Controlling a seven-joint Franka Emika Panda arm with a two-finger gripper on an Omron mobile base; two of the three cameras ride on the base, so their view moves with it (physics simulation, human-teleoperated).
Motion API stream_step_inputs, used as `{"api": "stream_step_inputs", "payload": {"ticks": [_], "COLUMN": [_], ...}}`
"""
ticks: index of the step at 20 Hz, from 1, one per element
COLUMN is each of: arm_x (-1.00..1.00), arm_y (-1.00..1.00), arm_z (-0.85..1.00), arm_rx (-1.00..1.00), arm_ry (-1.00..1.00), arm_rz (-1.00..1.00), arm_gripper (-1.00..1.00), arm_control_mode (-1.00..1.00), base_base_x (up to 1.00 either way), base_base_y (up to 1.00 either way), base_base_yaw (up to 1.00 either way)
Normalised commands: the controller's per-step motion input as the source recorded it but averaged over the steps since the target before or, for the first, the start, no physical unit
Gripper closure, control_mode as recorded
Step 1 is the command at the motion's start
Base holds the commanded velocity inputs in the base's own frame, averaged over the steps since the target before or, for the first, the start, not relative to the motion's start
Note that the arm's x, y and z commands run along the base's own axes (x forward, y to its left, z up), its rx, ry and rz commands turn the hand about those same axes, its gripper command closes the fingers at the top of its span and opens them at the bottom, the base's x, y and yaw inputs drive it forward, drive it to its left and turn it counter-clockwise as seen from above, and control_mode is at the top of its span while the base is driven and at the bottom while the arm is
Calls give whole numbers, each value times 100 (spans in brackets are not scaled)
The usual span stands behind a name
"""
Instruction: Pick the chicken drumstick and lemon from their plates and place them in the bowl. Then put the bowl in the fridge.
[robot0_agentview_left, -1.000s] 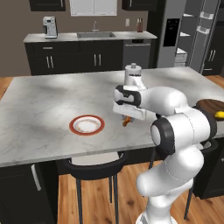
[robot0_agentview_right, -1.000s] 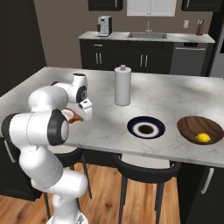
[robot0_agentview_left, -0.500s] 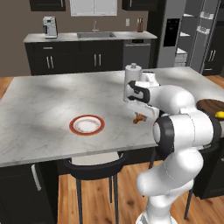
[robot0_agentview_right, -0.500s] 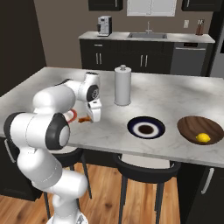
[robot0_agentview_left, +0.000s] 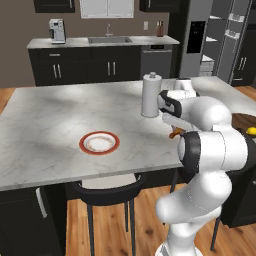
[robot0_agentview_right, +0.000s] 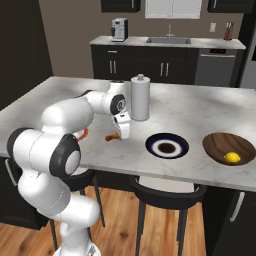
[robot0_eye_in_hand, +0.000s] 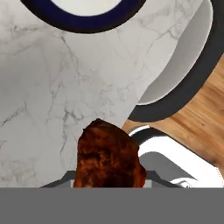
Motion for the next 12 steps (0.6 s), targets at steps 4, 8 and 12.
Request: {"api": "stream_step_inputs", "payload": {"ticks": [4, 8, 12], "arm_x": [-13, -9, -4], "arm_y": [-75, -75, -75], "arm_z": [2, 4, 6], "arm_rx": [-3, 0, 0], "arm_ry": [0, 0, 0], "arm_rz": [-6, -6, -11], "arm_gripper": [100, 100, 100], "arm_control_mode": [-100, -100, -100], "base_base_x": [0, 0, 0], "base_base_y": [0, 0, 0], "base_base_yaw": [0, 0, 0]}}
